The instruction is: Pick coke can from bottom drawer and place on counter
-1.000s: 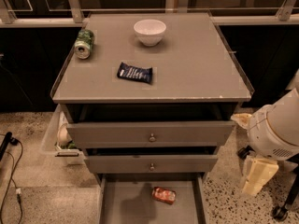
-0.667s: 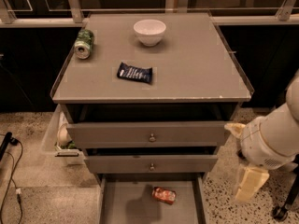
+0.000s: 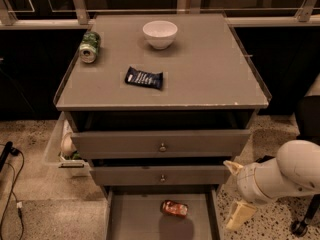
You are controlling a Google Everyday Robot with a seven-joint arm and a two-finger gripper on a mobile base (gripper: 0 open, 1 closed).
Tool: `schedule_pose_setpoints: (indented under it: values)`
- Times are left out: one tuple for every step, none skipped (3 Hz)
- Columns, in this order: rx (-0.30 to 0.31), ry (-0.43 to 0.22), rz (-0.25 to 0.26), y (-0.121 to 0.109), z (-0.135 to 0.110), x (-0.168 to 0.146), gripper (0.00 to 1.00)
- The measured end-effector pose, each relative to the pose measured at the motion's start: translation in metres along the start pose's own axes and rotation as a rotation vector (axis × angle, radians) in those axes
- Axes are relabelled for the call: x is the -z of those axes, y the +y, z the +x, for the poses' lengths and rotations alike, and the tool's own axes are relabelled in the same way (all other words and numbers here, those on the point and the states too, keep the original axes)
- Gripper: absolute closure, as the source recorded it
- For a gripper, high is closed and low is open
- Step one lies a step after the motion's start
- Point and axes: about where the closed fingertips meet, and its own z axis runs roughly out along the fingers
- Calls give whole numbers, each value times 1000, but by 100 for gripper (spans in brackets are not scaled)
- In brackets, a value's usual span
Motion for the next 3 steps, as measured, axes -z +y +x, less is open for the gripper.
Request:
schedule_pose_setpoints:
  values:
    - [2,2,0,0,-1,2,0]
    - [-20,-46,3,-2,9,-16,0]
    - [-31,-103,29,-11,31,-60,0]
